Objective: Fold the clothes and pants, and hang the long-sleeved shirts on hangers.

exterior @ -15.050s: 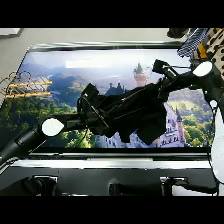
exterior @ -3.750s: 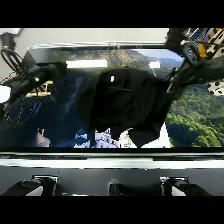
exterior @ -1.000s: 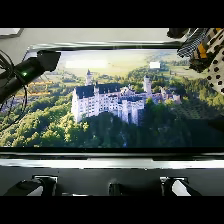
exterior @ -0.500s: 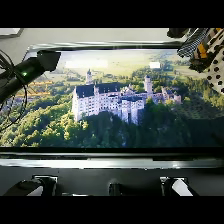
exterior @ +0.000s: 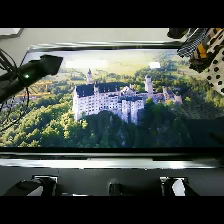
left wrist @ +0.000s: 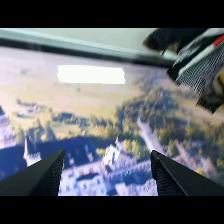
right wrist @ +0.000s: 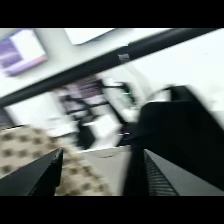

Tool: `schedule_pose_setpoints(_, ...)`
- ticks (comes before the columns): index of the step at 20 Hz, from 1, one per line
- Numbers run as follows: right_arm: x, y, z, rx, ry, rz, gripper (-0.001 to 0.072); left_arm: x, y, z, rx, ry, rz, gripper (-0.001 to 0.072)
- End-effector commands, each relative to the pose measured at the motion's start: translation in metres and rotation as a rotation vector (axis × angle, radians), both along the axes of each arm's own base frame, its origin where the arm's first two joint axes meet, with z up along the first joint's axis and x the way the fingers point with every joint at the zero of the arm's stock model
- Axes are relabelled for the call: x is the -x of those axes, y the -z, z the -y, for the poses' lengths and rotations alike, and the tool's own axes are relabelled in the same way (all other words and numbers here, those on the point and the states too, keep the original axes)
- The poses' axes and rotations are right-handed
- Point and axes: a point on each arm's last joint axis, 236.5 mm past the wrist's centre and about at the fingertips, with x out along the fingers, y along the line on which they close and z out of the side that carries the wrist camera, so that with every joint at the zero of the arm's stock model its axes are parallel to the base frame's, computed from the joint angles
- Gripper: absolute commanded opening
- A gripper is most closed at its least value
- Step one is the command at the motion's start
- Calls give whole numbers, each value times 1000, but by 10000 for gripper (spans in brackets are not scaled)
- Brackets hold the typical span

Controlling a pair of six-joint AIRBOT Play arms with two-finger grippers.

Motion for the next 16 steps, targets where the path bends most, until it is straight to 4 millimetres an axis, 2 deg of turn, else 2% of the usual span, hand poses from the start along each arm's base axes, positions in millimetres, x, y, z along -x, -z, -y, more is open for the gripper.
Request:
schedule_pose_setpoints(1,-121,9,-82,-5,-633,-36,589,17,41,0,-130,56,-131,612)
schedule_pose_setpoints(3,-196,53,-132,-31,-991,-203,568,25,55,-3,-178,73,-182,611)
schedule_pose_setpoints(4,-225,86,-150,-59,-1096,-319,510,28,61,-5,-202,83,-205,611)
schedule_pose_setpoints(5,-250,126,-168,-98,-1171,-461,486,32,67,-6,-225,91,-223,610)
schedule_pose_setpoints(6,-271,174,-190,-144,-1237,-633,483,35,73,-8,-251,99,-243,610)
schedule_pose_setpoints(7,-282,226,-212,-170,-1281,-833,483,39,79,-11,-275,103,-264,610)
schedule_pose_setpoints(9,-287,308,-254,-233,-1338,-1103,483,46,93,-21,-314,83,-334,591)
schedule_pose_setpoints(11,-275,375,-299,-248,-1407,-1304,481,55,108,-36,-375,58,-402,587)
schedule_pose_setpoints(12,-265,403,-314,-254,-1424,-1392,479,60,116,-43,-411,55,-425,464)
schedule_pose_setpoints(13,-253,429,-329,-267,-1438,-1459,445,65,124,-50,-444,49,-446,305)
schedule_pose_setpoints(14,-243,450,-342,-277,-1453,-1498,333,70,132,-57,-458,40,-465,147)
schedule_pose_setpoints(15,-235,467,-353,-290,-1468,-1512,330,74,140,-63,-455,26,-482,76)
schedule_pose_setpoints(16,-229,481,-361,-289,-1480,-1532,249,77,148,-69,-455,16,-498,21)
